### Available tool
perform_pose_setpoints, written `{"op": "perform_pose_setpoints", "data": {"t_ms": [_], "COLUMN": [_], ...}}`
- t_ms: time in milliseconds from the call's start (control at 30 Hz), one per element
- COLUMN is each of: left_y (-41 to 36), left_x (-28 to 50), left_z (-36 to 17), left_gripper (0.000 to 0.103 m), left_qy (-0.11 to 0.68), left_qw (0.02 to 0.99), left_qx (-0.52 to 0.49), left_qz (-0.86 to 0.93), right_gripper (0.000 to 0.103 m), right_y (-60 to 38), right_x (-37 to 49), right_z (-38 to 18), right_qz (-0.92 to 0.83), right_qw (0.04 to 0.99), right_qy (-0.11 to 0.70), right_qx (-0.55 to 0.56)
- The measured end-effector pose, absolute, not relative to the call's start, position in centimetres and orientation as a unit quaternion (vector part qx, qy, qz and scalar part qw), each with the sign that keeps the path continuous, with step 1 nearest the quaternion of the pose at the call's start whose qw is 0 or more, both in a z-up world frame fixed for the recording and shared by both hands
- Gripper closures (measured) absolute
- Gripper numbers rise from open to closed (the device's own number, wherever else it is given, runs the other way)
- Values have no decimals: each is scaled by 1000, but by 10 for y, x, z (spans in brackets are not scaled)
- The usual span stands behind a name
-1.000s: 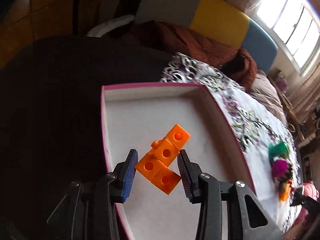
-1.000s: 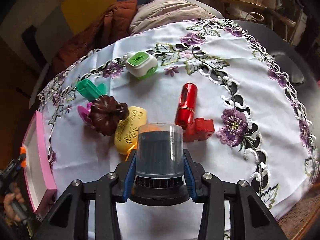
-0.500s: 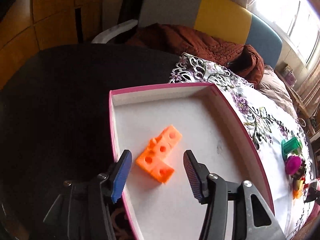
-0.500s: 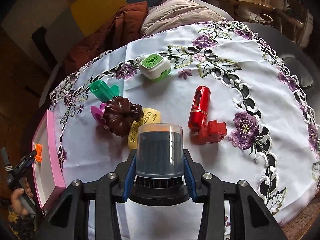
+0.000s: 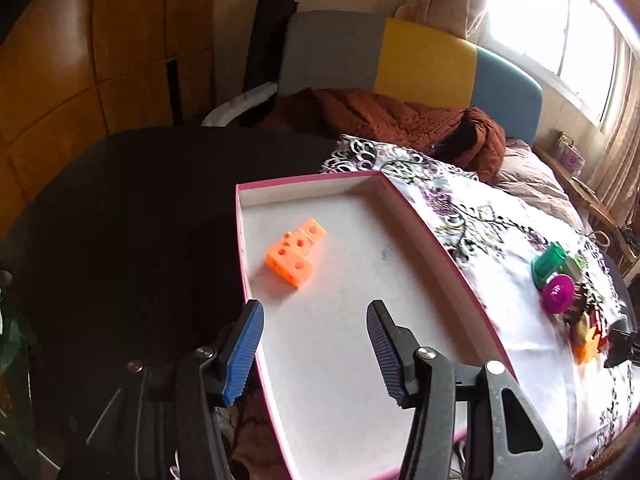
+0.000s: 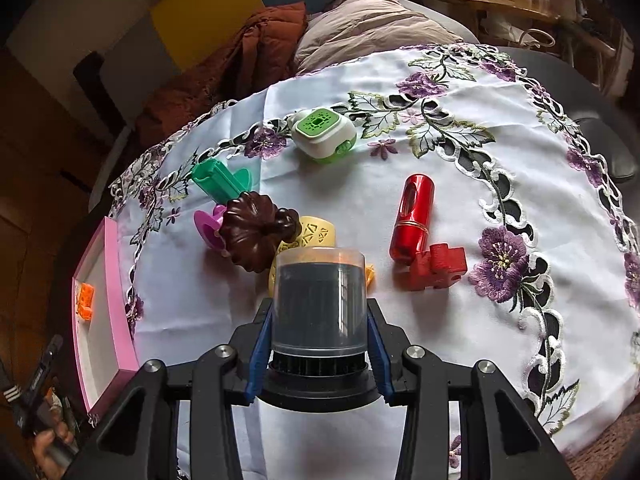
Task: Organize rigid objects
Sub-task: 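Carry the black spool with the right tool over the tray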
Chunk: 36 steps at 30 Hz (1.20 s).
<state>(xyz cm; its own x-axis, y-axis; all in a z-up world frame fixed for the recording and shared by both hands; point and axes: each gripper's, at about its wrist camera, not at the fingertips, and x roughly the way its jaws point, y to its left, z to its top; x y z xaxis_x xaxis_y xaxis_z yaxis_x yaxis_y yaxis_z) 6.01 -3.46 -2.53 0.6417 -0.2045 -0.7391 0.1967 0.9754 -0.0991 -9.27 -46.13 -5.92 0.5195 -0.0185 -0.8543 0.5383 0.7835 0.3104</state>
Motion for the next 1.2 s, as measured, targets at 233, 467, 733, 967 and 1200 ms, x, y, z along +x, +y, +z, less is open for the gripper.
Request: {"op": "perform_pose_setpoints", "data": {"t_ms": [233, 467, 733, 967, 1200], "left_y": [-37, -34, -23, -16, -2], "left_x": [52, 45, 38, 38, 38], "left_z": [-27, -35, -39, -38, -39], "left_gripper": [49, 49, 49, 49, 49], "left_qy": [417, 430, 440, 441, 443], "left_qw": [902, 896, 891, 891, 891], "left_qx": [-1, -2, -11, -18, -33], "left_qz": [-113, -112, -109, -106, -96], "right_gripper": [60, 60, 60, 60, 60], "right_y": [-461, -458, -445, -396, -318], "right_x": [-93, -90, -81, -50, -7], "right_z": [-58, -59, -59, -48, -39], "right_qz": [-165, -158, -137, -66, 33], "right_qw": [826, 827, 834, 846, 853], "right_qy": [457, 461, 468, 473, 486], "right_qx": [285, 279, 259, 236, 190]}}
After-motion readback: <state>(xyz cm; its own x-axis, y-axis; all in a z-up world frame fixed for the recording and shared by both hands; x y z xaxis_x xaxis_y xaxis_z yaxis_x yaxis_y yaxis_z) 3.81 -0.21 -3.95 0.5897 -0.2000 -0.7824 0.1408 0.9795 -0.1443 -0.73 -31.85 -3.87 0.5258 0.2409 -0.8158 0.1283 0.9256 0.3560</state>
